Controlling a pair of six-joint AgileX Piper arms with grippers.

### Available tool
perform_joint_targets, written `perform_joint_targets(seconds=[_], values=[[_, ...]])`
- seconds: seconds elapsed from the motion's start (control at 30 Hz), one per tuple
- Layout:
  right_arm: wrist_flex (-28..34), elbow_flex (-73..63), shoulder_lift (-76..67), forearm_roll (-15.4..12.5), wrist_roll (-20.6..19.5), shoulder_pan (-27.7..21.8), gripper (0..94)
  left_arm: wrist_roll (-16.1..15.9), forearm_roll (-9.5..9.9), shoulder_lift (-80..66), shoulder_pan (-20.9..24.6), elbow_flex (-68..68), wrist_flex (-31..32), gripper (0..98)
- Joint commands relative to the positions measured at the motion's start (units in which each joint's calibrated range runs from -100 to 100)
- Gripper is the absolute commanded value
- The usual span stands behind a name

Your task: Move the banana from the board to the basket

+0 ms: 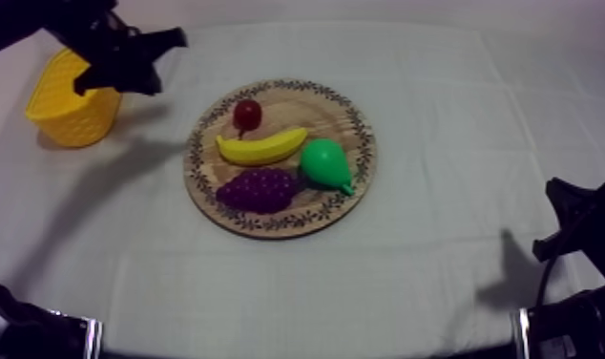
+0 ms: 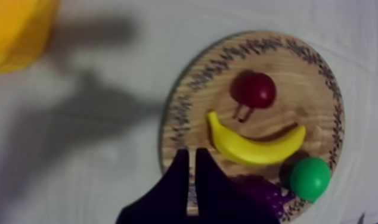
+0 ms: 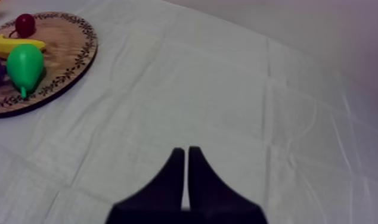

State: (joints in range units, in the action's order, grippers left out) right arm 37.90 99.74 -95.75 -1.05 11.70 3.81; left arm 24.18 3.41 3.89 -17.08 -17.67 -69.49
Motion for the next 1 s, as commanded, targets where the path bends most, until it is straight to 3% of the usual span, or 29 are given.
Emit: perform_joint_targets(seconds=[0.0, 0.3, 0.5, 0.6, 0.77, 0.97], values=[[0.0, 0.04, -0.01, 0.0, 0.0, 0.02, 0.4, 0.41, -0.17, 2.89, -3.99, 2.31, -0.05, 1.2], [0.0, 0.04, -0.01, 0.0, 0.0, 0.02, 0.4, 1.09, -1.42, 9.81, -11.13, 8.31, 0.78, 0.1], [0.0, 0.04, -0.01, 0.0, 0.0, 0.02, 0.4, 1.34, -2.43, 12.06, -11.83, 10.67, 1.26, 0.1], [0.0, 0.04, -0.01, 0.0, 0.0, 0.04, 0.4, -0.41, -3.94, 12.79, -11.01, 11.06, 2.62, 0.1], [0.0, 0.04, -0.01, 0.0, 0.0, 0.09, 0.4, -8.28, -5.52, 13.99, -8.62, 13.28, 0.34, 0.1], [0.0, 0.04, -0.01, 0.0, 0.0, 0.1, 0.4, -26.16, -5.21, 15.26, -6.84, 14.66, -2.73, 0.3]])
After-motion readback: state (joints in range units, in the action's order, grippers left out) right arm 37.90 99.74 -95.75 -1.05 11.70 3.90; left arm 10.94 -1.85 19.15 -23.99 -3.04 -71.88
